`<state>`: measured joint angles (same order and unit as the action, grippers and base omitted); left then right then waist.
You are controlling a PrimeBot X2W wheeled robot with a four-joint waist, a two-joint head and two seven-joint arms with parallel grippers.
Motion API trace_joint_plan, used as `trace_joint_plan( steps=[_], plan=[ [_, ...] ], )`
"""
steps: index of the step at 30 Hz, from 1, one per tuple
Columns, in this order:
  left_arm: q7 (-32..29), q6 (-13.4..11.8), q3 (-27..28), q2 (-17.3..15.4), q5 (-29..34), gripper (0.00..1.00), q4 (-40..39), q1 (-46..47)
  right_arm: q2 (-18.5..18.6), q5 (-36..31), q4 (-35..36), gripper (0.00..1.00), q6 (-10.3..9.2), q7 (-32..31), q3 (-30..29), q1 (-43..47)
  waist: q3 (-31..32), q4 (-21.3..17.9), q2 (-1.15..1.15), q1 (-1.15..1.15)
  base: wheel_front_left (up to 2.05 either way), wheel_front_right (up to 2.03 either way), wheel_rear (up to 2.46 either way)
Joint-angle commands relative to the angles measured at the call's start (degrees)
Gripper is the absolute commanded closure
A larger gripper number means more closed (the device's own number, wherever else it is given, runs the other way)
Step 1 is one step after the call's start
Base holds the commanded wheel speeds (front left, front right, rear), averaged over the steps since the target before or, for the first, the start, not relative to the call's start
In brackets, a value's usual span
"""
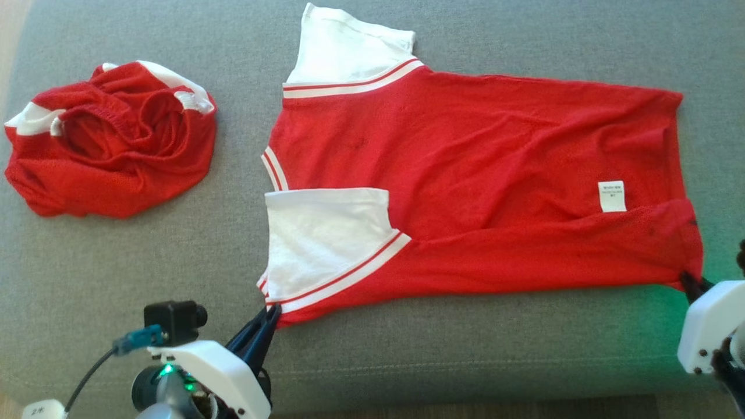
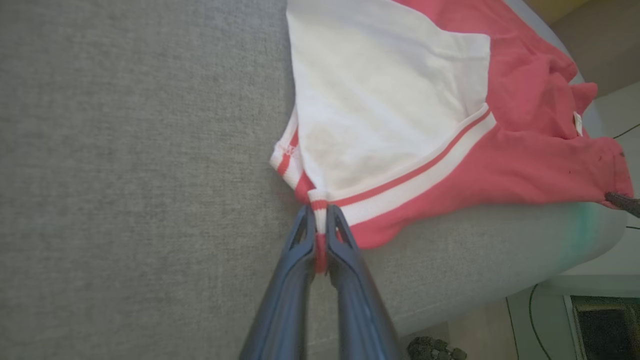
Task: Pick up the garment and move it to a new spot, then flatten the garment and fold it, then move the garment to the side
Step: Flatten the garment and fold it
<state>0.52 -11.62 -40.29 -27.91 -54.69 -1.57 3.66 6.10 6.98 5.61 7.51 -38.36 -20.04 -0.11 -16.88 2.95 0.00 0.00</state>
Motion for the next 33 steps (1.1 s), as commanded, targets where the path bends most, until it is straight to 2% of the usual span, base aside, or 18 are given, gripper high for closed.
trace_joint_plan(
  steps=[1, 2, 3, 4, 5, 6, 13, 17, 21, 24, 27, 30, 31, 33],
  plan=[
    [0.00, -0.46, 1.70, -1.83, -0.43, 1.00, -1.68, 0.55, 1.21, -0.71, 2.28, 1.00, -0.02, 0.10, 0.07, 0.13, -0.02, 0.06, 0.00, 0.00, 0.00, 0.00, 0.00],
    [-0.30, -0.68, 1.64, -1.95, -0.45, 1.00, -1.74, 0.50, 1.11, -1.38, 2.24, 0.93, -0.02, 0.47, -0.33, 0.21, 0.03, 0.09, 0.00, 0.00, 0.00, 0.00, 0.00],
    [-0.37, -0.93, 1.72, -2.00, -0.50, 0.78, -1.79, 0.41, 0.83, -1.81, 2.19, 0.42, -0.02, 0.78, -0.60, 0.28, 0.12, 0.12, 0.00, 0.00, 0.00, 0.00, 0.00],
    [-0.25, -1.33, 1.87, -2.06, -0.45, 0.52, -1.82, 0.26, 0.38, -1.88, 2.18, 0.00, -0.02, 1.01, -0.79, 0.32, 0.23, 0.09, 0.00, 0.00, 0.00, 0.00, 0.00],
    [-0.18, -1.73, 1.93, -2.18, -0.30, 0.15, -1.86, 0.08, -0.05, -1.92, 2.28, 0.00, -0.02, 1.32, -1.00, 0.37, 0.34, 0.01, 0.00, 0.00, 0.00, 0.00, 0.00],
    [0.01, -2.07, 2.11, -2.20, -0.32, 0.00, -1.97, -0.14, -0.32, -2.06, 2.37, 0.00, -0.02, 1.76, -1.12, 0.47, 0.46, -0.04, 0.00, 0.00, 0.00, 0.00, 0.00],
    [1.16, -4.08, 5.21, -4.02, -1.14, 0.00, -4.79, -0.95, -2.02, -3.71, 6.05, 0.00, -0.02, 6.66, -2.93, 0.78, 1.36, -0.58, 0.00, 0.00, 0.00, 0.00, 0.00],
    [2.48, -6.28, 10.79, -7.68, -1.48, 0.00, -10.64, 0.40, -2.83, -4.20, 10.04, 0.00, -0.02, 12.50, -3.07, -0.98, 1.29, -1.41, 0.00, 0.00, 0.00, 0.00, 0.00],
    [1.22, -7.00, 14.88, -11.60, 0.47, 0.00, -13.02, 8.01, -3.17, -3.33, 10.16, 0.00, -0.02, 17.94, -1.67, -3.93, 0.09, -2.29, 0.00, 0.00, 0.00, 0.00, 0.00],
    [-2.10, -5.65, 15.07, -12.84, 2.12, 0.00, -10.96, 17.20, -3.20, -1.72, 8.07, 0.00, -0.02, 19.94, 0.82, -5.42, -2.04, -3.03, 0.00, 0.00, 0.00, 0.00, 0.00],
    [-6.34, -3.34, 13.68, -12.27, 3.26, 0.00, -6.49, 27.32, -3.21, -0.57, 6.32, 0.00, -0.02, 21.41, 3.39, -7.18, -4.68, -4.27, 0.00, 0.00, 0.00, 0.00, 0.00],
    [-10.16, -0.33, 11.61, -11.01, 4.68, 0.00, 0.39, 37.01, -3.21, 0.21, 5.10, 0.00, -0.02, 22.65, 5.29, -8.64, -6.91, -5.82, 0.00, 0.00, 0.00, 0.00, 0.00],
    [-13.25, 1.73, 10.41, -10.06, 4.54, 0.00, 5.65, 42.28, -3.21, 0.56, 4.58, 0.00, -0.02, 23.34, 6.58, -9.53, -8.39, -7.12, 0.00, 0.00, 0.00, 0.00, 0.00],
    [-16.16, 3.19, 9.29, -9.80, 5.18, 0.00, 10.74, 47.05, -3.22, 0.97, 4.12, 0.00, -0.02, 23.86, 7.88, -10.53, -9.99, -8.62, 0.00, 0.00, 0.00, 0.00, 0.00]
  ],
)
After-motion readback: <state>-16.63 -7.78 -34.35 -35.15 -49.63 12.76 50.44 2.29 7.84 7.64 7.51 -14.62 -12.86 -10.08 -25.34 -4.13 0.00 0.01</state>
